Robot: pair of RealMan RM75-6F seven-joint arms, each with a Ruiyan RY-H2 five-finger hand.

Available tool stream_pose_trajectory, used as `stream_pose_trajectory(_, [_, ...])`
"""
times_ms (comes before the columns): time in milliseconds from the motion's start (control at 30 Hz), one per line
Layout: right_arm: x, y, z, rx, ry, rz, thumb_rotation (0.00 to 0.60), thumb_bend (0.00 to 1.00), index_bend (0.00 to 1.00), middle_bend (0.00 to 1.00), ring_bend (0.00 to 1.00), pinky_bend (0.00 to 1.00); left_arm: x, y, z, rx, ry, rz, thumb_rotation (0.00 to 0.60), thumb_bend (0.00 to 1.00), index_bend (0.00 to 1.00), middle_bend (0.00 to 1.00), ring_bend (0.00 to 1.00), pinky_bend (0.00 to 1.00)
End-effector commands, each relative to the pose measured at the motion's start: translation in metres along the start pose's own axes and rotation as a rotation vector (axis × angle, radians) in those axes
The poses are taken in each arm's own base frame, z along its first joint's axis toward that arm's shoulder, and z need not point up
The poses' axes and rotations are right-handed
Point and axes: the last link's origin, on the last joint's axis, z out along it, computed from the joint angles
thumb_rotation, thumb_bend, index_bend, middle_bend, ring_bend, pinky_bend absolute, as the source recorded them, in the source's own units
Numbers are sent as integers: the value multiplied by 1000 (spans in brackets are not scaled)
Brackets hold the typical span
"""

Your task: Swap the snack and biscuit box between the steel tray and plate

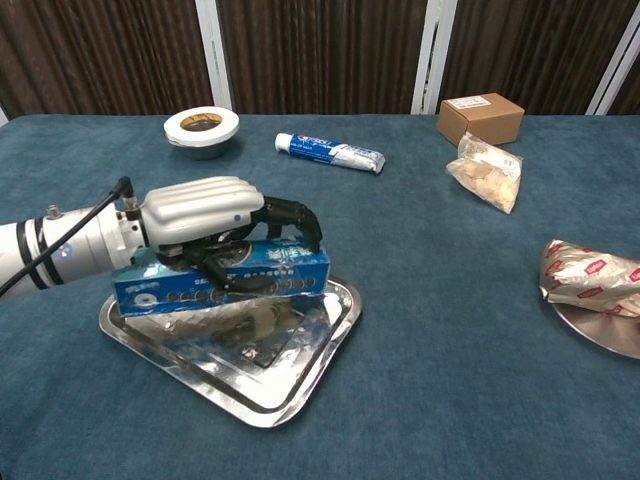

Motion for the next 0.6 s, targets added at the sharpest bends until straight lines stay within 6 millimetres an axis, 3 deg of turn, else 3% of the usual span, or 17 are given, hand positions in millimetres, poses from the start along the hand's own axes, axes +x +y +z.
stream_pose_trajectory(33, [-4, -3, 0, 8, -12, -7, 579, 246, 0, 0, 0, 0, -8, -1, -7, 24, -15, 4, 600, 386, 51, 98, 44, 115])
stream_pose_trajectory(67, [-5, -3, -1, 8, -15, -9, 579, 245, 0, 0, 0, 0, -7, 0, -7, 28, -4, 1, 600, 368, 2, 19, 1, 43])
stream_pose_trajectory(133, [-6, -4, -2, 11, -22, -15, 580, 245, 0, 0, 0, 0, -2, 4, -9, 25, 47, -28, 600, 355, 0, 0, 0, 2])
stream_pose_trajectory(600, [-5, -9, -8, 31, -10, -24, 577, 245, 0, 0, 0, 0, 21, 19, -32, 8, 149, -160, 600, 272, 0, 0, 0, 0])
